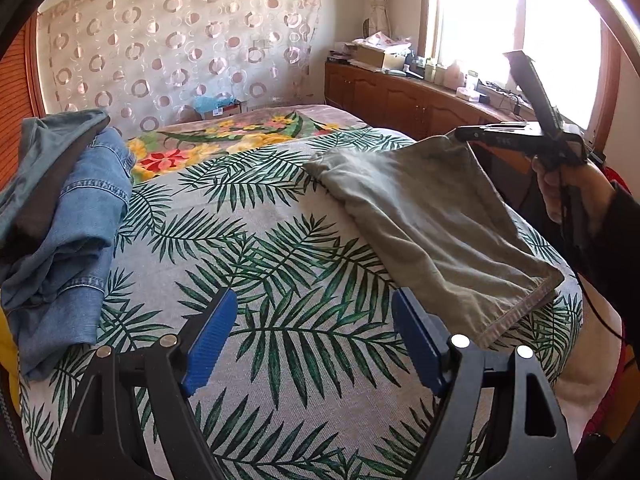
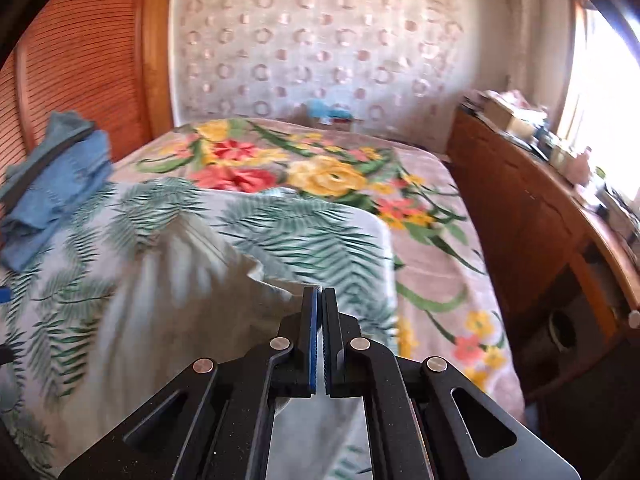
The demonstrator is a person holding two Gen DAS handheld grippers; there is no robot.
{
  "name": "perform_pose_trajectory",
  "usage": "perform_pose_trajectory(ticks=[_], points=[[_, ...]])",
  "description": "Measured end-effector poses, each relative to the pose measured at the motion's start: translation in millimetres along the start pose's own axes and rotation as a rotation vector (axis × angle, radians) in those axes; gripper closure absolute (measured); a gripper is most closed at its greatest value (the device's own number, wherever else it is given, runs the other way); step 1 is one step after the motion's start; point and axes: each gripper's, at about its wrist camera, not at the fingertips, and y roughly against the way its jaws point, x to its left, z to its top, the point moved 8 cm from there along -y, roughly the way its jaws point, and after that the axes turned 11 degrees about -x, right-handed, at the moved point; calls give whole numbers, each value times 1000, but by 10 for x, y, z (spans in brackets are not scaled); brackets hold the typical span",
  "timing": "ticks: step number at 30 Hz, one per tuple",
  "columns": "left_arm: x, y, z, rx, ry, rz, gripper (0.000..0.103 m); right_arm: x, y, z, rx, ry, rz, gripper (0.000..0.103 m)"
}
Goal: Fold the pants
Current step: 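Press the folded shorts flat with the closed right gripper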
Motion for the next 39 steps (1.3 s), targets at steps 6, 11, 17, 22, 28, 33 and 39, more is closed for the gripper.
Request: perform_pose_trajectory(ticks=[6,11,17,22,28,33,39], points=[[-29,-19,-26,9,-5,-4,23,-74,-217,-46,49,4,-55,101],[-78,-22,-14,13,-12,-8,23,-95,-257,-56,84,-38,-68,101],[-143,-89,-9,20,-17,-23,23,-187,-142,-16,86,-109,-51,94],[-216,-190,57,16,-29,-33,23,-127,-73,-7,66,-132,2,75],[-253,-333,257,-28,-34,-34,23,-186,-291,-51,86,-144,28,75],[-273,-552,402,-5,-64,-28,23,-263,-472,-102,112,-156,66,75],[-305,-844,534,33,-78,-37,23,-326,-346,10,49,-123,81,98]])
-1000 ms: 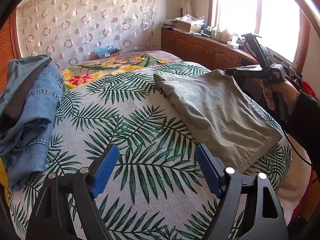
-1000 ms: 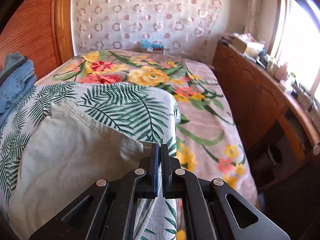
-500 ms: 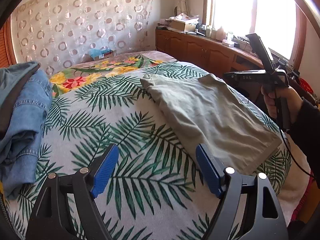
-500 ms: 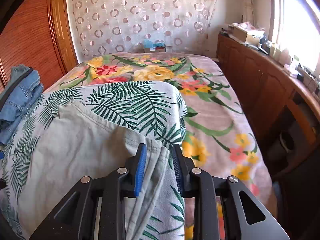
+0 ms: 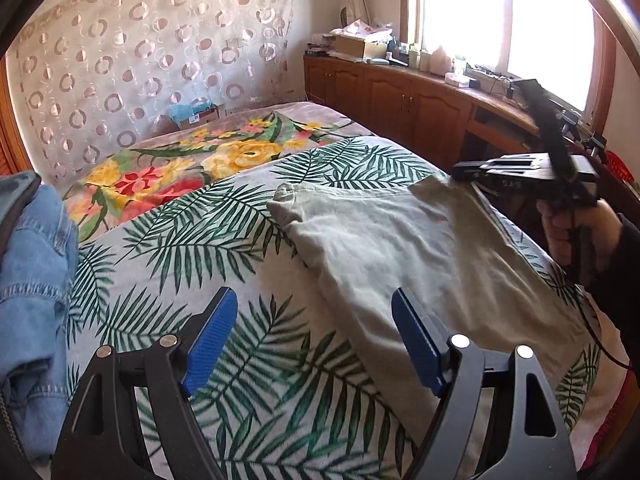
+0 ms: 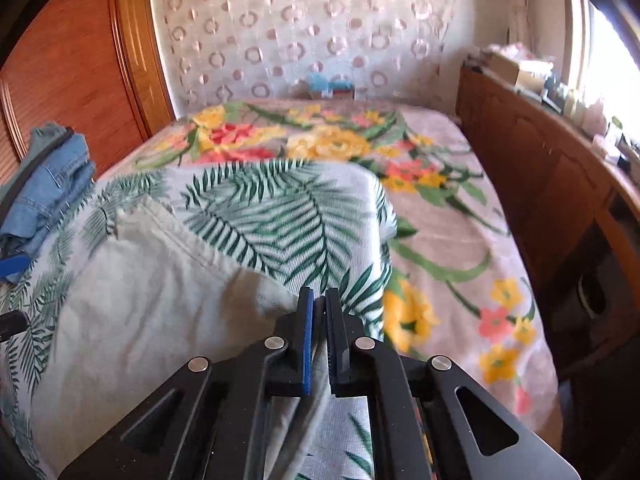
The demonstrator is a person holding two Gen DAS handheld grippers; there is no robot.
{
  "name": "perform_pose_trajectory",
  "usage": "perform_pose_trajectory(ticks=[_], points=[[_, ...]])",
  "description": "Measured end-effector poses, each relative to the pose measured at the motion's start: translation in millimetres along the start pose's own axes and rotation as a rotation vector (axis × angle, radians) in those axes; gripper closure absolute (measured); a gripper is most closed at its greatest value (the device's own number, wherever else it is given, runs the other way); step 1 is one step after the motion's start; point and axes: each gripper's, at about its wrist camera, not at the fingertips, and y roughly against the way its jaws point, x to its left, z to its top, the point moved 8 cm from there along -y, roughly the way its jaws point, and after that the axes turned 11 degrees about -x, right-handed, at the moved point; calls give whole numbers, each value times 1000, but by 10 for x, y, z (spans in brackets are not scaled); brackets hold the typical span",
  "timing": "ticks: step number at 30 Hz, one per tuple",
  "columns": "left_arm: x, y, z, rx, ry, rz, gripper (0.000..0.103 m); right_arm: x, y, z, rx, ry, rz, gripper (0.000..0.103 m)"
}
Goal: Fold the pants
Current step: 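Press the folded shorts flat with the closed right gripper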
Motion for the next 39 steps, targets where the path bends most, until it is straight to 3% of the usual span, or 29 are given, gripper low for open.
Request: perform_pose_trajectory(ticks=[3,8,16,21,22,23,30,37,39], points=[[6,-175,35,18,-11,2,23,-79,163,53,-46,-4,-10,98],[66,-435,52,59,-4,-3,23,-163,152,-74,9,21,-28,98],[161,-688,147,80,2,-11,23,-195,58,24,44,-46,45,77],[189,-808,189,81,15,-24,23,-147,43,27,65,-24,71,78],[194,-825,188,83,17,-25,23,-128,33,24,71,-11,76,93],[198,-845,187,86,19,-26,23,-111,30,27,75,5,74,100],[214,-873,152,96,33,-33,23,-214,234,153,-28,3,-7,100],[206,-890,173,101,25,-35,23,-245,157,-38,46,23,-64,100],[222,-901,197,101,26,-36,23,-199,146,-40,67,18,-41,94]])
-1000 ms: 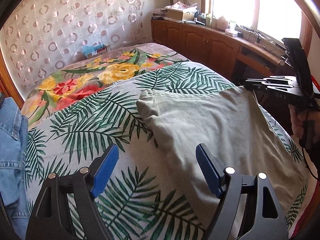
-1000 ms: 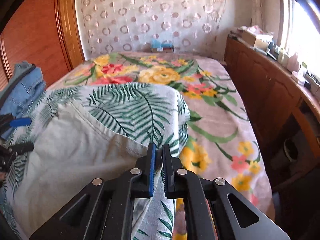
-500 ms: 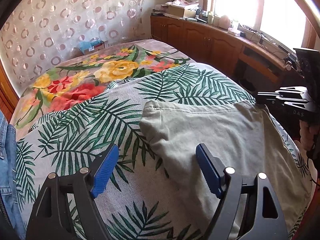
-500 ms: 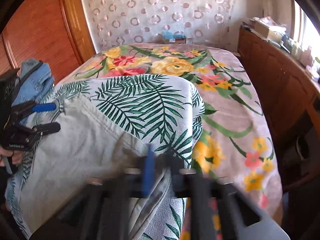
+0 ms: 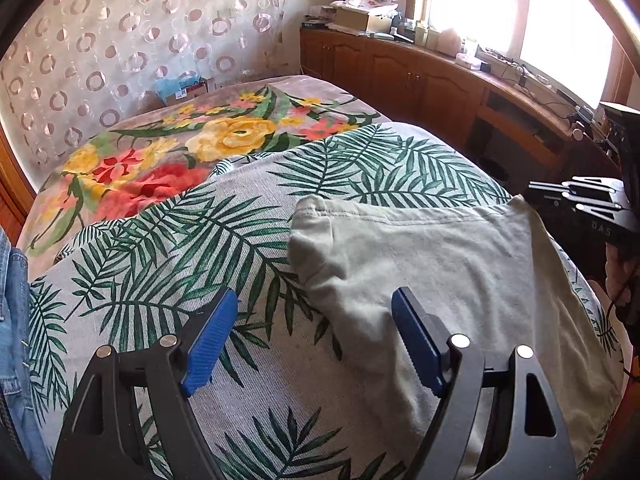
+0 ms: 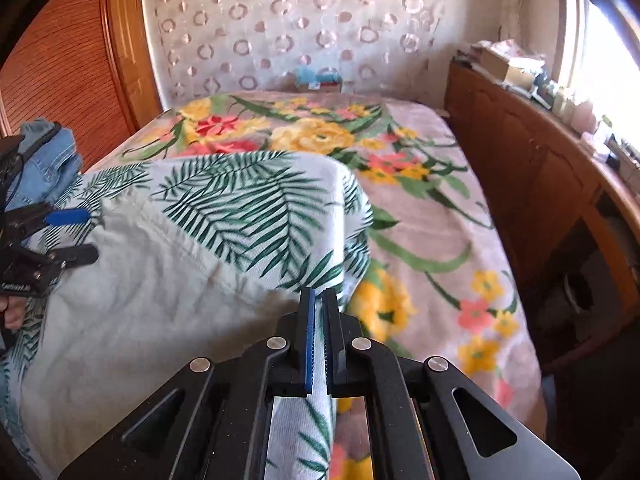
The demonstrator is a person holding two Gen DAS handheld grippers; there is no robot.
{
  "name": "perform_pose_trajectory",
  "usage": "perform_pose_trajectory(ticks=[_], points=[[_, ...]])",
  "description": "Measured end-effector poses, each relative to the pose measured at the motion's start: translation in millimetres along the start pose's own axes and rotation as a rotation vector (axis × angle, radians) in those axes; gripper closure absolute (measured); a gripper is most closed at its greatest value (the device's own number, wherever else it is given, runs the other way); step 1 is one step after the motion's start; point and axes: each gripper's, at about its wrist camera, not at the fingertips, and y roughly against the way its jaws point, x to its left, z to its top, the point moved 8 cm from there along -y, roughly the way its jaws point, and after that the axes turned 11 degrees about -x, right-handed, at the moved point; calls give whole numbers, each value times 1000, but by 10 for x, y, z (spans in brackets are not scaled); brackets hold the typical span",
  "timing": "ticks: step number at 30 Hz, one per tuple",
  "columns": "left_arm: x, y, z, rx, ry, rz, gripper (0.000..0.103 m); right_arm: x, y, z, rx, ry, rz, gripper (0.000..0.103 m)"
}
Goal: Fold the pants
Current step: 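Press the folded shorts flat with the closed right gripper, then grasp the grey shorts edge with the left gripper while the right gripper holds the other edge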
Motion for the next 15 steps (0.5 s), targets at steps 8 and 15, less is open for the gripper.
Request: perform_pose_trajectory(ticks=[8,15], points=[[102,-127,88,18,52,-23,26,-58,156,-23,40,-50,68,78],[90,-258,76,40,59,-21,36,-39,104,-80,90,-68,107,77]])
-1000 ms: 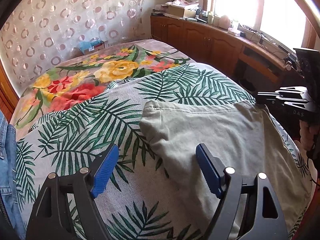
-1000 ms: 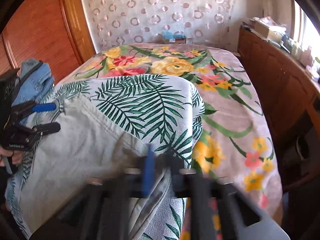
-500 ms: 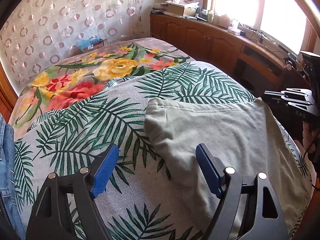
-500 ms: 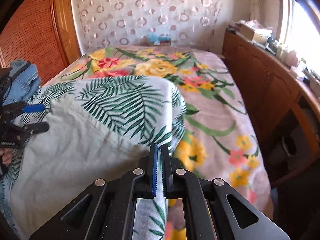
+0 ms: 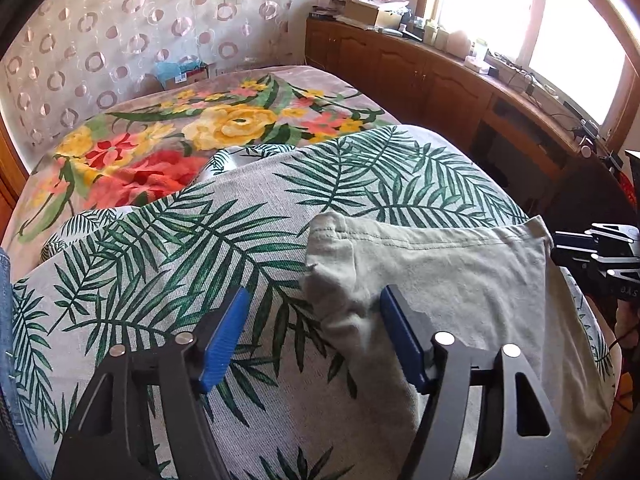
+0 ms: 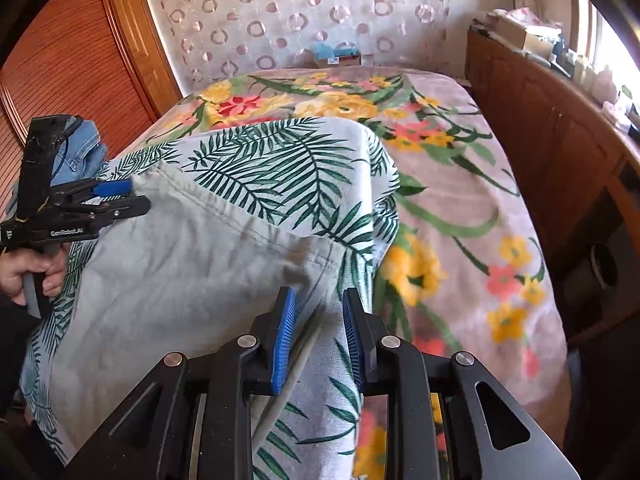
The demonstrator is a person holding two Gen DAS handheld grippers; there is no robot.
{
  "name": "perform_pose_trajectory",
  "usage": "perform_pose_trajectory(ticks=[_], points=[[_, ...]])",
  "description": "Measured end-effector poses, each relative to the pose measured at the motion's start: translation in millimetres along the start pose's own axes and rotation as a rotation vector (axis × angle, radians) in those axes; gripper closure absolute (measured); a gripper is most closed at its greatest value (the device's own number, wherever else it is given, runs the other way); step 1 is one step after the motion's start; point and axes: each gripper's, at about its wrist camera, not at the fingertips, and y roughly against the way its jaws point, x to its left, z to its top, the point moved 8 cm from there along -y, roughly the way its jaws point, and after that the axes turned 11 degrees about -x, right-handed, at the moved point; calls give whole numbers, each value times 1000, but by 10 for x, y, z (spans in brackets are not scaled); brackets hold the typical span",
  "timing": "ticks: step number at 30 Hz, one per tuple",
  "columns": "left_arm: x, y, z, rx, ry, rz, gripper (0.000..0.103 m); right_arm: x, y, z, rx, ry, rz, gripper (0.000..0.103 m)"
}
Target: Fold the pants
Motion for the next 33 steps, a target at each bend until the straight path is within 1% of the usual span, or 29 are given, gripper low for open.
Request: perform_pose_trajectory(ticks=[5,7,8,9,10,11,12,13,15,18,23,30,33], points=[[-12,-23,0,-5,-13,6,38,-18,-63,38,8,-4,-1,77],[-34,-19,-1,-10,-14,-5,47,-30,-83,57,9,-7,-3,77],[-45,-15,-2,-12,-14,-12,50,-37,-94,60,9,-7,-4,77],[-71,-7,-2,-13,-14,-22,60,-29,-102,53,9,-1,-6,77],[-98,0,-2,-14,-13,-36,68,-14,-106,48,11,10,-7,78],[-115,3,-3,-12,-13,-43,70,3,-107,43,12,22,-6,79],[-131,16,-5,-14,-16,-43,75,17,-109,36,14,30,-2,89],[-152,31,-2,-18,-21,-48,78,33,-113,26,18,35,7,94],[-176,78,13,-26,-27,-48,88,62,-94,24,14,52,12,98],[-202,237,71,-60,-34,-54,92,103,12,69,-18,70,18,99],[-235,581,211,-134,-48,-56,94,235,329,185,-99,109,16,99],[-337,1300,390,-269,-68,-53,95,521,851,280,-219,154,8,99],[-367,1703,433,-338,-81,-38,95,653,1087,302,-270,168,12,99]])
